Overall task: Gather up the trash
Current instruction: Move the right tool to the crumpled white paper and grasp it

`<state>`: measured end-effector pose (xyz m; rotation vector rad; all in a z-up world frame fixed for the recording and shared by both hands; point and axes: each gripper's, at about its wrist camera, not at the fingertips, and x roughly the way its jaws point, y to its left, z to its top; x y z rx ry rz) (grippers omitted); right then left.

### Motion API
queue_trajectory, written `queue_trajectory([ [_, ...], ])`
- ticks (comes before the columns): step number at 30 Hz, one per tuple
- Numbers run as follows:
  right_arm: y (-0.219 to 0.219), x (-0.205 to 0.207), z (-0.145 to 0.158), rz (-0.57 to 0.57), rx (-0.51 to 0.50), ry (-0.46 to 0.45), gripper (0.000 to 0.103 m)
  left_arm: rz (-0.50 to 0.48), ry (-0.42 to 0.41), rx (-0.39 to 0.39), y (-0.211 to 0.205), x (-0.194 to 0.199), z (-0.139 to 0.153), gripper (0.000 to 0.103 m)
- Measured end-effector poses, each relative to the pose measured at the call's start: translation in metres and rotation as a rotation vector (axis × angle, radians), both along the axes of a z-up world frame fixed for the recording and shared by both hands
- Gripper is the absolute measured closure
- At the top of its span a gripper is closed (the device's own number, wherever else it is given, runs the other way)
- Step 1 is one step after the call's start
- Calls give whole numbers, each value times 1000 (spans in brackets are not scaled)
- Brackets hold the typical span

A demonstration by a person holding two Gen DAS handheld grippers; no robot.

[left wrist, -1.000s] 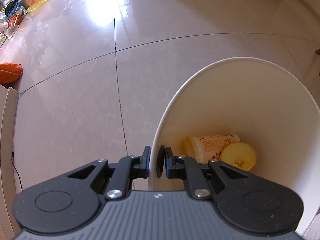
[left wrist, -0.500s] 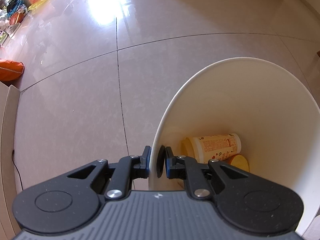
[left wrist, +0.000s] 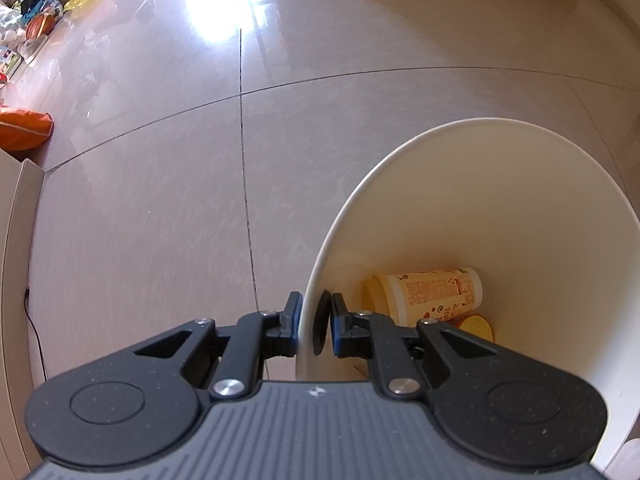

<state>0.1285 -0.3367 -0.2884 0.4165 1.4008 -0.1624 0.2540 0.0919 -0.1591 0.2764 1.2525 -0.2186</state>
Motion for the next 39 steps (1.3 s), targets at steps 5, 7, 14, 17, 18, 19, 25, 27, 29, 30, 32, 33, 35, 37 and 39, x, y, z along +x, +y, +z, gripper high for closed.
queue_trajectory([
  [5, 1, -6, -23, -52, 69, -51, 14, 6, 4, -1, 0, 2, 0, 90],
  [7, 2, -4, -30, -61, 84, -76, 14, 10, 4, -4, 1, 2, -1, 90],
  [14, 15, 20, -45, -8, -6, -73, 14, 15, 6, -7, 2, 3, -1, 90],
  [17, 19, 29, -52, 40, -29, -68, 14, 18, 7, -10, 3, 3, -1, 90],
  [18, 20, 31, -55, 49, -40, -63, 14, 20, 7, -13, 4, 3, -1, 90],
  [19, 20, 33, -59, 53, -48, -57, 14, 20, 7, -13, 4, 3, -1, 90],
  [25, 22, 42, -77, 70, 23, 9, 15, 18, 10, -12, 4, 3, -1, 90],
  [27, 23, 42, -78, 80, 48, 11, 15, 18, 11, -14, 5, 4, -1, 90],
  [29, 25, 42, -83, 85, 51, 36, 17, 18, 9, -14, 4, 4, -1, 90],
  [30, 27, 42, -86, 92, 27, 46, 20, 18, 8, -14, 4, 3, -1, 90],
  [32, 30, 40, -91, 105, -10, 68, 23, 16, 9, -13, 4, 3, -2, 90],
  [33, 30, 39, -93, 106, -14, 79, 25, 18, 10, -15, 4, 3, -2, 90],
  [35, 33, 38, -91, 114, -35, 70, 29, 19, 10, -15, 4, 3, -3, 90],
  [37, 34, 38, -90, 118, -45, 75, 39, 17, 10, -16, 4, 3, -3, 90],
  [39, 33, 33, -87, 111, -39, 77, 43, 19, 9, -18, 4, 2, -3, 91],
])
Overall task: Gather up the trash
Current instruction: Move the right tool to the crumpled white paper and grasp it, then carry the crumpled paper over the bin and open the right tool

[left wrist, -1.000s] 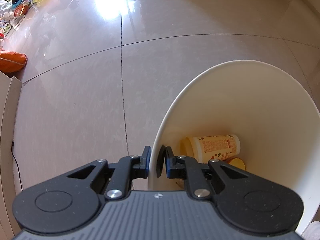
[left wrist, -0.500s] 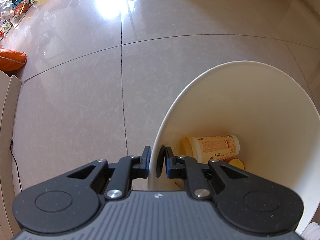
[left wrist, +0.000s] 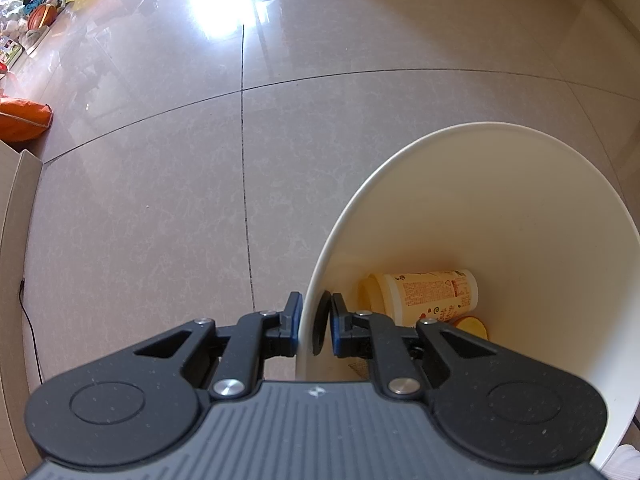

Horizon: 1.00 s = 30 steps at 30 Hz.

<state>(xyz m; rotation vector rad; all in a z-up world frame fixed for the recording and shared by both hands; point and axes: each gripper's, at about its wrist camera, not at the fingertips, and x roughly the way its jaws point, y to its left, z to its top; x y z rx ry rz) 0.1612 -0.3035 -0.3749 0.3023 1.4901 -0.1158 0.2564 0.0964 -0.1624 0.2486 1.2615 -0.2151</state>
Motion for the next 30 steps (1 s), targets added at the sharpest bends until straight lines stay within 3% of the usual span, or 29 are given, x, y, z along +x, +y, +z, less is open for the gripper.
queue_trajectory([
  [4, -1, -4, 8, -8, -10, -1, 53, -2, 1, 2, 0, 1, 0, 90],
  [12, -1, -1, 47, 32, 15, -23, 55, -2, 3, 2, 1, 1, 0, 91],
  [19, 14, 0, 121, 174, 6, -72, 55, -1, 6, 6, -1, 3, 0, 90],
  [30, 79, 7, 257, 427, 53, -254, 54, -2, 11, 12, -2, 4, -1, 90],
])
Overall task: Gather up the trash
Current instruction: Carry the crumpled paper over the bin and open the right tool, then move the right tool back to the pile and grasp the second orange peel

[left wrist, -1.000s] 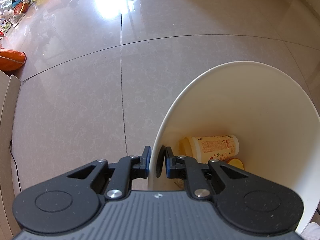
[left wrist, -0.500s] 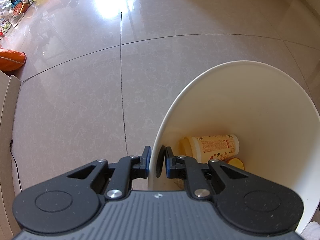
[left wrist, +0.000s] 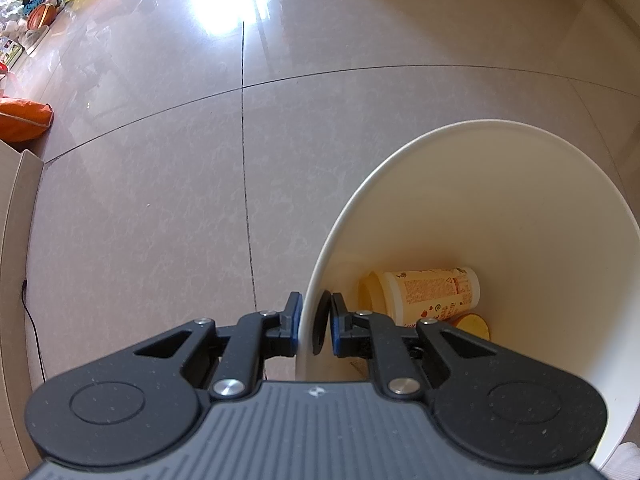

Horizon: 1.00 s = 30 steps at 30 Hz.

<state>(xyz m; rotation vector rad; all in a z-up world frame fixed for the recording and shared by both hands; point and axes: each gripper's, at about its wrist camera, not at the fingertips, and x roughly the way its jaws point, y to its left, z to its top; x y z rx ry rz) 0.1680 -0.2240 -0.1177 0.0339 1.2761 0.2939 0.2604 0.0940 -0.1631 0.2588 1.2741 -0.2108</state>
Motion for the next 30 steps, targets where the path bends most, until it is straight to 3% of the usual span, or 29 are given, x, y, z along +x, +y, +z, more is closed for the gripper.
queue_trajectory([
  [5, 41, 7, 43, 106, 53, -66, 54, 1, -1, 0, 0, 0, 1, 90],
  [11, 96, 13, 67, 228, 149, -132, 52, 6, 0, -2, 1, -1, 0, 90],
  [12, 105, 13, 68, 260, 161, -147, 48, 6, 0, -1, 1, -1, 0, 90],
  [14, 120, 11, 74, 304, 155, -167, 31, 7, 2, -1, 1, 0, 0, 90],
  [15, 125, 10, 72, 317, 145, -178, 18, 7, 3, -1, 1, 0, 0, 90],
  [16, 126, 8, 70, 327, 139, -192, 11, 8, 3, -2, 1, 1, 1, 90],
  [19, 126, 7, 68, 342, 130, -215, 7, 7, 2, -3, 2, 1, 1, 90],
  [30, 85, 8, 65, 220, 79, -244, 2, 11, 3, -4, 2, 0, 0, 90],
])
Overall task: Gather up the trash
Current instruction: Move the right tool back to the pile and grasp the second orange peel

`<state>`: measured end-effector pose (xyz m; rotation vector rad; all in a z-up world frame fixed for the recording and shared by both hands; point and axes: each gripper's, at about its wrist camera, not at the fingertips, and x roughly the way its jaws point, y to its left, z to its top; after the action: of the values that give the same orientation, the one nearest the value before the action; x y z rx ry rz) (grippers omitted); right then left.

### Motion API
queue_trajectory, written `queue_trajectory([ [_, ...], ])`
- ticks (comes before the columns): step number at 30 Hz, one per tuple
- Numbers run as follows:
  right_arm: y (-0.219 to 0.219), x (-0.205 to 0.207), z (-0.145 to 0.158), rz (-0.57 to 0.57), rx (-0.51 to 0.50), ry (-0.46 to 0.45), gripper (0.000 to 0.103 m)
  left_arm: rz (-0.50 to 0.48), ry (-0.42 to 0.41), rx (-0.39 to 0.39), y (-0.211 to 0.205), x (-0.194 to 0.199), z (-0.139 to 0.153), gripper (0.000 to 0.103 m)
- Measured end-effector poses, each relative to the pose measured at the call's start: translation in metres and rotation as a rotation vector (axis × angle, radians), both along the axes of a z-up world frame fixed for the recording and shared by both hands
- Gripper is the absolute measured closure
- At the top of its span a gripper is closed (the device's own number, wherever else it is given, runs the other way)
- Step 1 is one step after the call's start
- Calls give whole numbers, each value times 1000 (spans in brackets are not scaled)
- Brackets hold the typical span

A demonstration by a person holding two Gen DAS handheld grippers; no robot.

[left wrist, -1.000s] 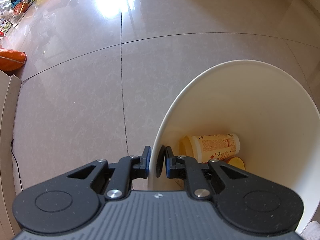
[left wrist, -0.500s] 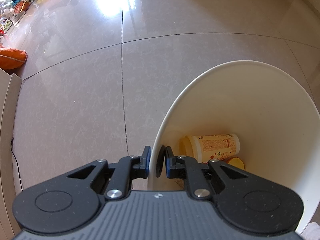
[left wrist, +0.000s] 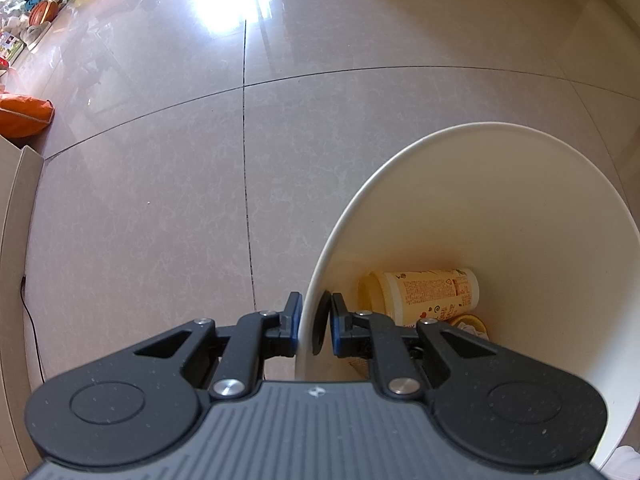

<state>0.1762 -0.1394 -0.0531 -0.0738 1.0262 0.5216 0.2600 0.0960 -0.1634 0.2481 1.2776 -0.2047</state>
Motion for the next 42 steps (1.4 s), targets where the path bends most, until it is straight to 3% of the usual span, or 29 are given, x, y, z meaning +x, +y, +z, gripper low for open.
queue_trajectory([
  [7, -52, -2, -8, -129, -86, -68, 0, 0, 2, -1, 0, 1, 1, 90],
  [11, -89, -7, -34, -238, -212, -106, 0, 1, 1, -1, 0, 1, 1, 90],
  [16, -132, -16, -78, -327, -299, -77, 0, 3, 1, 1, -1, 1, 0, 90],
  [19, -159, -20, -107, -407, -274, 10, 0, 5, 2, 3, -1, 1, 0, 90],
  [26, -215, -33, -177, -650, -107, 243, 0, 9, 3, 1, -1, 2, 0, 90],
  [33, -241, -49, -238, -819, -57, 329, 0, 11, 2, 1, 0, 2, 0, 90],
  [42, -253, -49, -297, -935, -32, 440, 0, 19, -1, -5, 1, 1, -1, 90],
])
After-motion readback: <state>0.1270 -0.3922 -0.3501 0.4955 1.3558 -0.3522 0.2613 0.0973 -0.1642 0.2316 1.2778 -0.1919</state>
